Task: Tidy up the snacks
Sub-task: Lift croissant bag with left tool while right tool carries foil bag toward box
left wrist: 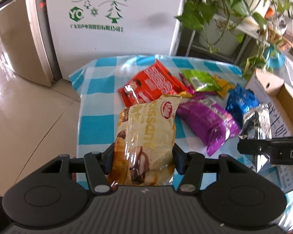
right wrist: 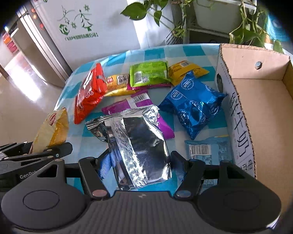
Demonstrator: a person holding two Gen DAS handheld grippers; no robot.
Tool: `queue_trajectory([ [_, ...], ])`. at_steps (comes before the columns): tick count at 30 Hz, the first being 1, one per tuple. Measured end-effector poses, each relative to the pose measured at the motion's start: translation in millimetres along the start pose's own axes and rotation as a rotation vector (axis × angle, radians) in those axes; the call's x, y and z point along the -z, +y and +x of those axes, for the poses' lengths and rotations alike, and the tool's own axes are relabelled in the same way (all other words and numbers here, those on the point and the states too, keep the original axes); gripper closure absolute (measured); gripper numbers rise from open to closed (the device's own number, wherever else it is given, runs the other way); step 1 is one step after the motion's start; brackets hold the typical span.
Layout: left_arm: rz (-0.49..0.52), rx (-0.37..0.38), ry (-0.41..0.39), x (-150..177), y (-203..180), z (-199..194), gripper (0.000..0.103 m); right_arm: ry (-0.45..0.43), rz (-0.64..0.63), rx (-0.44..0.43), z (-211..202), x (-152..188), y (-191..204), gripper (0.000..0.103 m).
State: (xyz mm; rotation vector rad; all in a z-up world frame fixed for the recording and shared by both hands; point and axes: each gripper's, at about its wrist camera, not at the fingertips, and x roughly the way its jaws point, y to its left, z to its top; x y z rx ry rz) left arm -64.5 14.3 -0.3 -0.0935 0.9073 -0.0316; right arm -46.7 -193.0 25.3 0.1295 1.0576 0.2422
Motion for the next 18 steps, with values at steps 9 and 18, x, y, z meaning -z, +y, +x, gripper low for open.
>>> queue_trajectory([
  [9, -0.014, 0.001, -0.061, 0.4, -4.3, -26.9, 0.046, -0.070, 0.004, -0.049, -33.1, 1.5, 3.1, 0.033],
  [18, -0.029, 0.002, -0.084, 4.2, -17.9, -45.2, 0.046, -0.139, 0.023, -0.064, -61.6, 2.1, -3.8, 0.033],
])
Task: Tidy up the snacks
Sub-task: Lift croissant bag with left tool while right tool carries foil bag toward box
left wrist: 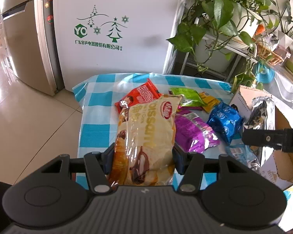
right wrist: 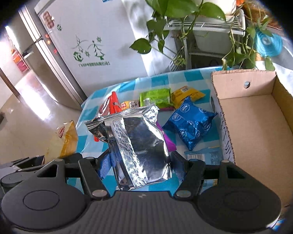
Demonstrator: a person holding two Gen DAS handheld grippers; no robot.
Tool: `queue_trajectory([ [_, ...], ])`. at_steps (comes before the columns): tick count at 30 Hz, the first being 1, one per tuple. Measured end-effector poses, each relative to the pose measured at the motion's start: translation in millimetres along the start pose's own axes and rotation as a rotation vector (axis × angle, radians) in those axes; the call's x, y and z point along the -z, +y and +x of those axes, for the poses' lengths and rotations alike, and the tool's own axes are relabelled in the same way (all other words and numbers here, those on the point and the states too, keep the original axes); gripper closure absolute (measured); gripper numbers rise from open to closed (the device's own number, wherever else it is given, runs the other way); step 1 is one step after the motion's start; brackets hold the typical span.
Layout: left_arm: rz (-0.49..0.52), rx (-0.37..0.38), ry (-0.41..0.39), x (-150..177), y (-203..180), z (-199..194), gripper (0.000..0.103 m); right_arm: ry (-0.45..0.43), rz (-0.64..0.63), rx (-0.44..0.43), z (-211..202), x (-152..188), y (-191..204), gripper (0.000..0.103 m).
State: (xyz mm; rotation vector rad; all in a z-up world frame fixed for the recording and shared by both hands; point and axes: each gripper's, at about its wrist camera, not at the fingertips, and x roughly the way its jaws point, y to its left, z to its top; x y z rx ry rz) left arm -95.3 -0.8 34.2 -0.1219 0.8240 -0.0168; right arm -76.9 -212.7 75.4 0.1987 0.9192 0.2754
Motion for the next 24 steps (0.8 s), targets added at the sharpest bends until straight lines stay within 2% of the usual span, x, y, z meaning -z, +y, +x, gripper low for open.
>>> queue_trajectory([
  [12, 0.039, 0.024, -0.020, -4.0, -33.6, -12.5, 0.046, -0.046, 0.028, 0.012, -20.3, -3.1, -18.9, 0.033],
  [24, 0.086, 0.129, -0.030, -16.6, -95.1, -15.0, 0.046, -0.148, 0.146, 0.067, -56.8, -12.7, -64.3, 0.033],
])
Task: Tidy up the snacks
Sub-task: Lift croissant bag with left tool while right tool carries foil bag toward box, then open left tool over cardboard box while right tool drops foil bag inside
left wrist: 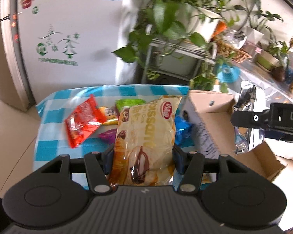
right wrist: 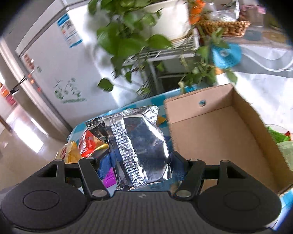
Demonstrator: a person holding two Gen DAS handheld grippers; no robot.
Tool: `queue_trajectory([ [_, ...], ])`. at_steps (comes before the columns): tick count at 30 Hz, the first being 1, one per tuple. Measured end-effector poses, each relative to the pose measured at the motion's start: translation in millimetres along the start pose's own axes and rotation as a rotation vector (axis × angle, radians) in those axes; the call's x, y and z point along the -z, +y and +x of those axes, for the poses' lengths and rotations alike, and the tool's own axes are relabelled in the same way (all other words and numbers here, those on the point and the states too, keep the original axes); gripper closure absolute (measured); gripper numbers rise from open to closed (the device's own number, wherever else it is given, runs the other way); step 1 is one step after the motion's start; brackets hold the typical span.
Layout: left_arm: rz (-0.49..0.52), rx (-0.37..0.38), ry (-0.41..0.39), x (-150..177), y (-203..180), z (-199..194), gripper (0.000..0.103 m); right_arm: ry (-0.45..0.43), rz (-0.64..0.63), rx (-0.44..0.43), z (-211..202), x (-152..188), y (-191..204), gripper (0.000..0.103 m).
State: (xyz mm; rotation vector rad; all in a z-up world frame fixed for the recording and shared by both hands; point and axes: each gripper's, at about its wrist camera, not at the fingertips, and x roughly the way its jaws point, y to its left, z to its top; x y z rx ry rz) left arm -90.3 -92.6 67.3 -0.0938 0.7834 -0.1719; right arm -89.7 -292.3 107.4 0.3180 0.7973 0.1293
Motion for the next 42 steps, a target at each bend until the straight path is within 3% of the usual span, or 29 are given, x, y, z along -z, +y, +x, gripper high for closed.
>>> queue_trajectory([
  [11, 0.054, 0.104, 0.012, -19.1, -62.8, 12.1, 0.046, -0.047, 0.112, 0.100, -13.2, -16.1, -47.4, 0.033],
  [19, 0.082, 0.166, 0.049, -21.5, -103.1, 29.8, 0.046, -0.019, 0.215, 0.130, -5.4, -20.6, -77.7, 0.033],
  [32, 0.102, 0.198, 0.107, -17.7, -135.4, 57.9, 0.045, 0.010, 0.372, 0.202, -0.4, -19.3, -117.4, 0.032],
  [38, 0.108, 0.203, 0.072, -18.9, -141.5, 53.6, 0.029, 0.002, 0.423, 0.190, -0.8, -19.0, -125.5, 0.027],
  [42, 0.098, 0.204, 0.063, -20.3, -137.3, 48.7, 0.029, -0.014, 0.419, 0.183, -2.9, -20.4, -123.2, 0.024],
])
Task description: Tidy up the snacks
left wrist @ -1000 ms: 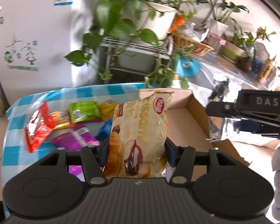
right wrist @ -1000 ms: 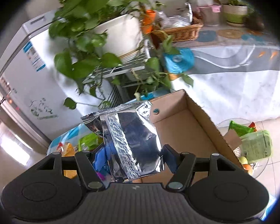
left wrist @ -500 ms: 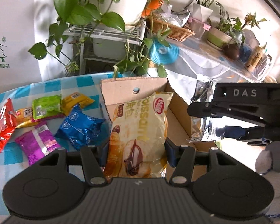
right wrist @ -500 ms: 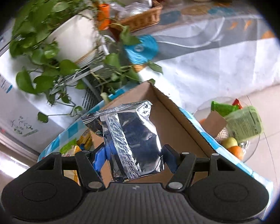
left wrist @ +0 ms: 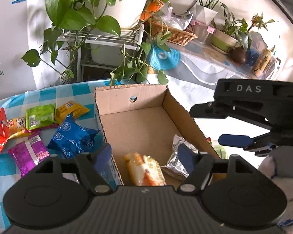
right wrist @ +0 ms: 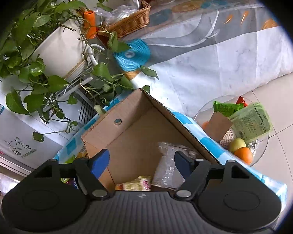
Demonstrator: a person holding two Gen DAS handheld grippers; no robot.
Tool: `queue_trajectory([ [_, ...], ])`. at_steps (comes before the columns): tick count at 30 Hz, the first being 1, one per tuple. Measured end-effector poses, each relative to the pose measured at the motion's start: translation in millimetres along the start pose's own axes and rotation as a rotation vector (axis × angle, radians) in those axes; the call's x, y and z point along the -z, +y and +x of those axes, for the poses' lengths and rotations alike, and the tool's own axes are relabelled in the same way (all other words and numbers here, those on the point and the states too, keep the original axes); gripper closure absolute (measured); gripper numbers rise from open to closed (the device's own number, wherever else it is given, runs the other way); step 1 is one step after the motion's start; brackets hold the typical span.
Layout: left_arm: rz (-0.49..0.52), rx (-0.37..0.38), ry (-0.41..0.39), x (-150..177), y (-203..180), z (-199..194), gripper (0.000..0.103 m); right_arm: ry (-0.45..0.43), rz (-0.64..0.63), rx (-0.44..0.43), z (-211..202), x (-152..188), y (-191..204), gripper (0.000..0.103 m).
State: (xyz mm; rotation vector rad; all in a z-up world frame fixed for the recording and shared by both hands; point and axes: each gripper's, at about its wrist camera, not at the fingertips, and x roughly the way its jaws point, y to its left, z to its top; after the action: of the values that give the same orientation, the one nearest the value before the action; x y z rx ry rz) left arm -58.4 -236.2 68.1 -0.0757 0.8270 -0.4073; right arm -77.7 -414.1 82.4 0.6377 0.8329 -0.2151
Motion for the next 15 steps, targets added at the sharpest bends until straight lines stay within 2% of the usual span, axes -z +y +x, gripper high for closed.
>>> queue_trajectory([
  [15, -0.040, -0.056, 0.000, -2.0, 35.9, -10.5, 0.028, 0.013, -0.052, -0.008, 7.4, 2.1, 14.5, 0.020],
])
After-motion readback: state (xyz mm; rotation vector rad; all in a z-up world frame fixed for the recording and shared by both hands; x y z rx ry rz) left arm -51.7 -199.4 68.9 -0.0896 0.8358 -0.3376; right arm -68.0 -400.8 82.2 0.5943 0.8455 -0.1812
